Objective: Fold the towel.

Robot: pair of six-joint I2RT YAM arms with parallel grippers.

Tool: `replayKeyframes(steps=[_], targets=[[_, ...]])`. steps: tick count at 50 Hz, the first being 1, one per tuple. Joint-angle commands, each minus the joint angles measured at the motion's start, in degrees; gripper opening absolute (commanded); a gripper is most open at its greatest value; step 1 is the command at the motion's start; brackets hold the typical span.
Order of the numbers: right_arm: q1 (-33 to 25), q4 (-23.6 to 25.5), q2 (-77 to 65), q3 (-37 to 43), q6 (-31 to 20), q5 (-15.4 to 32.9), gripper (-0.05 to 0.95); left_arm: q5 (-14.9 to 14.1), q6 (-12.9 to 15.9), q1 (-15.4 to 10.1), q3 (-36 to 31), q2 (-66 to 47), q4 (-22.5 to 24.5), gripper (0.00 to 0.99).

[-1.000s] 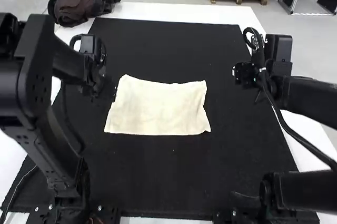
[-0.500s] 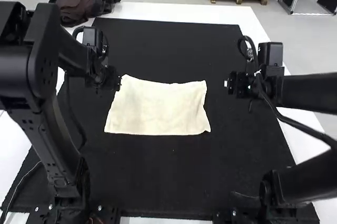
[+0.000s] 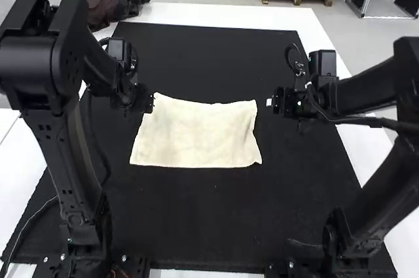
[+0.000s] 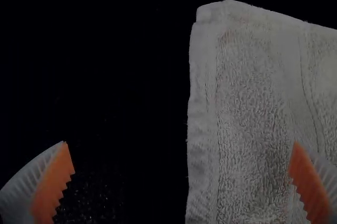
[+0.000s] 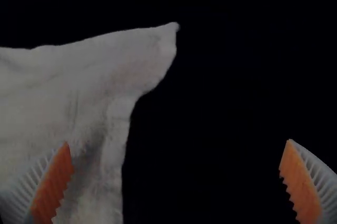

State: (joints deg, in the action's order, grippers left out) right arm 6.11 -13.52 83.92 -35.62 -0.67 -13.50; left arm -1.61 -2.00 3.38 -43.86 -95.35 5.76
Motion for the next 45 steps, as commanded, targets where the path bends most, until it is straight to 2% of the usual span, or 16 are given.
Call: replayKeyframes(steps=[1, 23, 45], targets=[[2.0, -1.3, 2.5, -2.7, 1.4, -1.4, 0.9, -1.0, -1.0, 0.1, -2.1, -1.1, 0.7, 0.959], [3.7, -4.5, 15.1, -8.6, 3.0, -2.6, 0.9, -2.1, -1.1, 0.4, -2.6, -5.1, 4.7, 0.959], [4.2, -6.1, 23.0, -12.6, 4.5, -5.2, 0.91, -2.2, -2.0, 0.1, -5.8, -9.4, 5.1, 0.959]])
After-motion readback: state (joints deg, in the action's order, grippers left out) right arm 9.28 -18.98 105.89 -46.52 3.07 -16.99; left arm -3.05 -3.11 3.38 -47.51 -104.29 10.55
